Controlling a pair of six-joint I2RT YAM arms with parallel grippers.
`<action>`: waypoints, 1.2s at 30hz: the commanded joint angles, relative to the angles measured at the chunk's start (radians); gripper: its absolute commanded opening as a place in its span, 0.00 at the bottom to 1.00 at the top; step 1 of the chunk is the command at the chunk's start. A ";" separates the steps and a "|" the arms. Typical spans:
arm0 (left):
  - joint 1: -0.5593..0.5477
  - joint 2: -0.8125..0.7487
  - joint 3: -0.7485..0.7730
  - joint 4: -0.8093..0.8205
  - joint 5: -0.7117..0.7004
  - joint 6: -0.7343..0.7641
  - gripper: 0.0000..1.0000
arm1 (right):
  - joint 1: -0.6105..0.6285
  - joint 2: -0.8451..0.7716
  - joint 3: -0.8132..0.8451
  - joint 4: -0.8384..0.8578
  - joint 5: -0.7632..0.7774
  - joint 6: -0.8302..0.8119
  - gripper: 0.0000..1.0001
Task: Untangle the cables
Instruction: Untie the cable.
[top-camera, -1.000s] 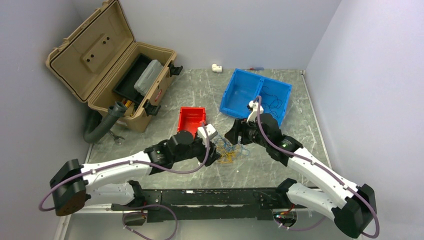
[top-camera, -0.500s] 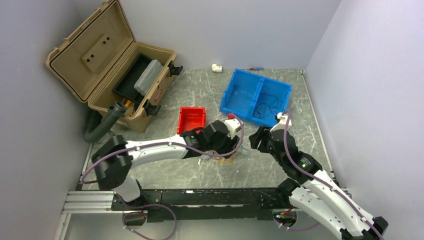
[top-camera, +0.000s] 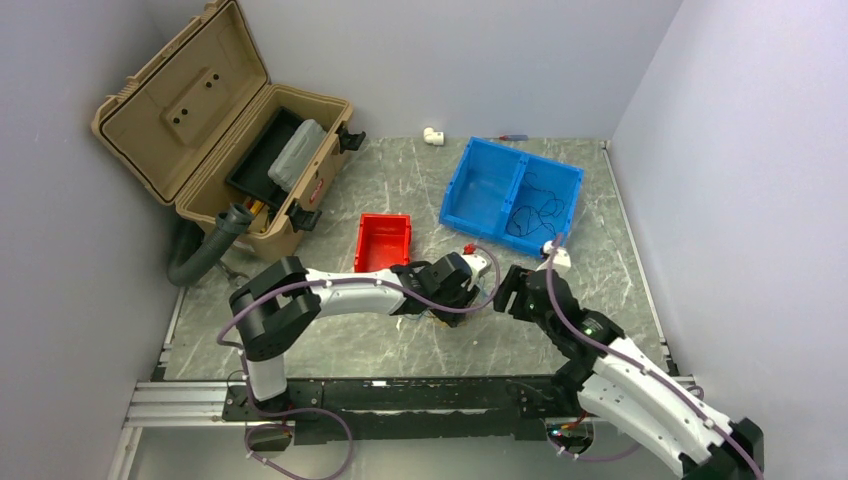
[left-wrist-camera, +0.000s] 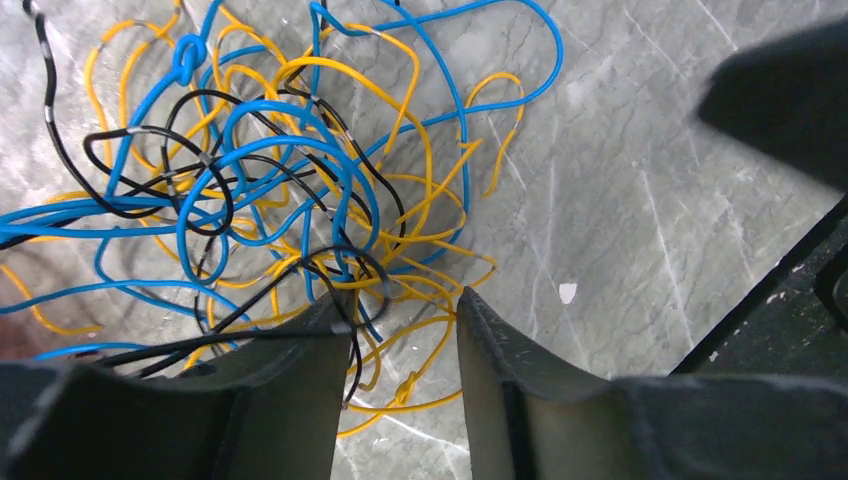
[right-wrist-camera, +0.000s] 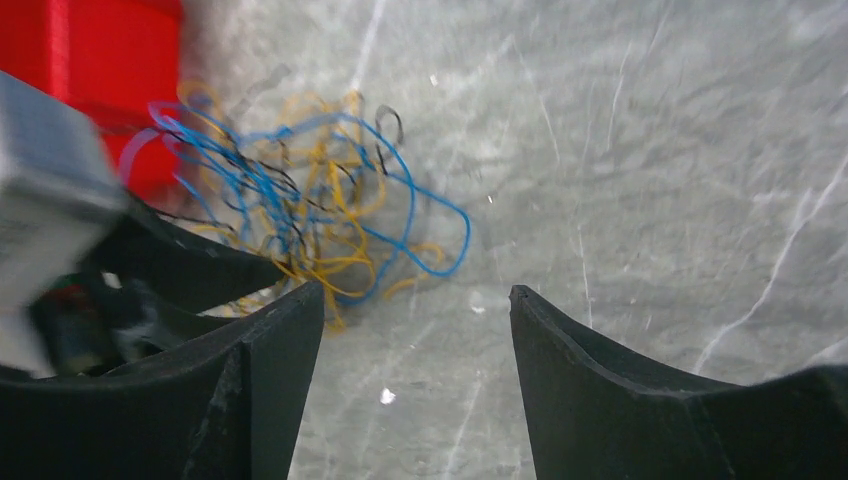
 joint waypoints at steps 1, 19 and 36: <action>0.015 0.021 -0.003 0.050 0.047 -0.042 0.40 | 0.000 0.087 -0.057 0.133 -0.085 0.047 0.71; 0.131 -0.180 -0.219 0.330 0.353 -0.103 0.00 | 0.001 0.218 -0.105 0.313 -0.294 -0.038 0.65; 0.149 -0.219 -0.222 0.315 0.392 -0.102 0.00 | 0.000 0.348 -0.090 0.438 -0.326 -0.042 0.03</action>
